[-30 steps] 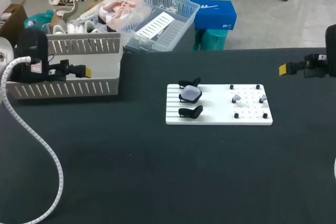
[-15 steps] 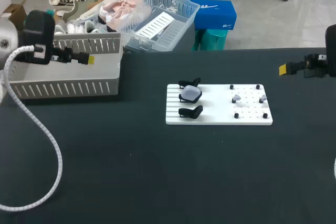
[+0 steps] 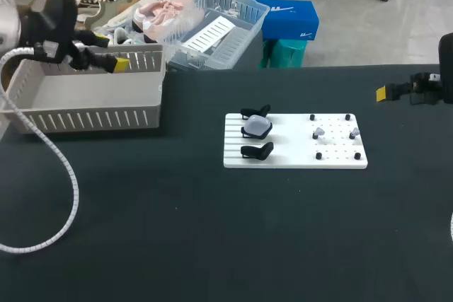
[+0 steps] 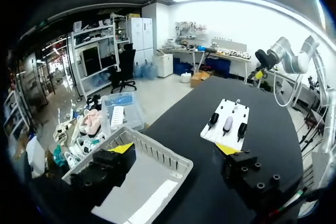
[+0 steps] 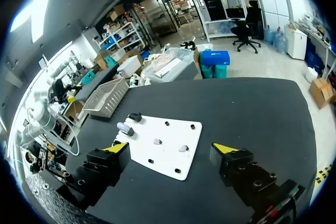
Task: Pick up each earbud case from the left stands, insert the matching earbuds, close the lid, and place the case in the box.
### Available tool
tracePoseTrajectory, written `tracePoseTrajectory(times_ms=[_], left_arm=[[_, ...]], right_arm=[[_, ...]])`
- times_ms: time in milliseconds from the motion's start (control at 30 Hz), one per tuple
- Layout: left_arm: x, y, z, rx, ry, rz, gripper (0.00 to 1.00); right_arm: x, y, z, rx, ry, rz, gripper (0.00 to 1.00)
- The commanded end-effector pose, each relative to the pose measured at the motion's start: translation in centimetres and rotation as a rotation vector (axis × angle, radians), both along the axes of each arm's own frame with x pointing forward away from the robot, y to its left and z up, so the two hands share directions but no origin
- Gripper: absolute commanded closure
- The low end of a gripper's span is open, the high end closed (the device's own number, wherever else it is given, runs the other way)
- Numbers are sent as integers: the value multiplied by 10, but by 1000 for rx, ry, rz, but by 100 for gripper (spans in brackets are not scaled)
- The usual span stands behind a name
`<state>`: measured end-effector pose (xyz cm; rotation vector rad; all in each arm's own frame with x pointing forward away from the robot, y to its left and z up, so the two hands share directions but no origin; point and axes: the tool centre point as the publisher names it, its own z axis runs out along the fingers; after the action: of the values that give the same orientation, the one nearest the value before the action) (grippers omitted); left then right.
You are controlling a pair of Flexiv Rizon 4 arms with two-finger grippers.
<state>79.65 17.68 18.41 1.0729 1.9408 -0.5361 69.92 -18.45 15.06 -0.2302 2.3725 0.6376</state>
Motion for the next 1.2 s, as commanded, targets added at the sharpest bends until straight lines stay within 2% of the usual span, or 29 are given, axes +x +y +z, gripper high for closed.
tracePoseTrajectory(times_ms=[33, 133, 233, 433, 633, 800, 933, 1100, 1200], left_arm=[[-10, 2, -6, -114, -276, -670, 0], [-20, -7, -16, -112, -290, -757, 0], [-25, -16, -20, -142, -270, -809, 0], [-25, -41, -36, -136, -286, -818, 0], [-24, -74, -46, -137, -250, -760, 0], [-30, -93, -51, -129, -245, -727, 0], [-33, -110, -61, -87, -236, -667, 0], [-36, -128, -71, -42, -188, -576, 0], [-38, -135, -75, -21, -187, -521, 0]], right_arm=[[1, -1, -1, 2, 0, 4, 0], [1, -1, -1, 2, 0, 4, 0], [1, -1, -1, 2, 0, 4, 0], [1, -1, -1, 2, 0, 4, 0], [1, -1, -1, 2, 0, 4, 0], [1, -1, -1, 2, 0, 4, 0], [1, -1, -1, 2, 0, 4, 0], [1, -1, -1, 2, 0, 4, 0], [1, -1, -1, 2, 0, 4, 0]])
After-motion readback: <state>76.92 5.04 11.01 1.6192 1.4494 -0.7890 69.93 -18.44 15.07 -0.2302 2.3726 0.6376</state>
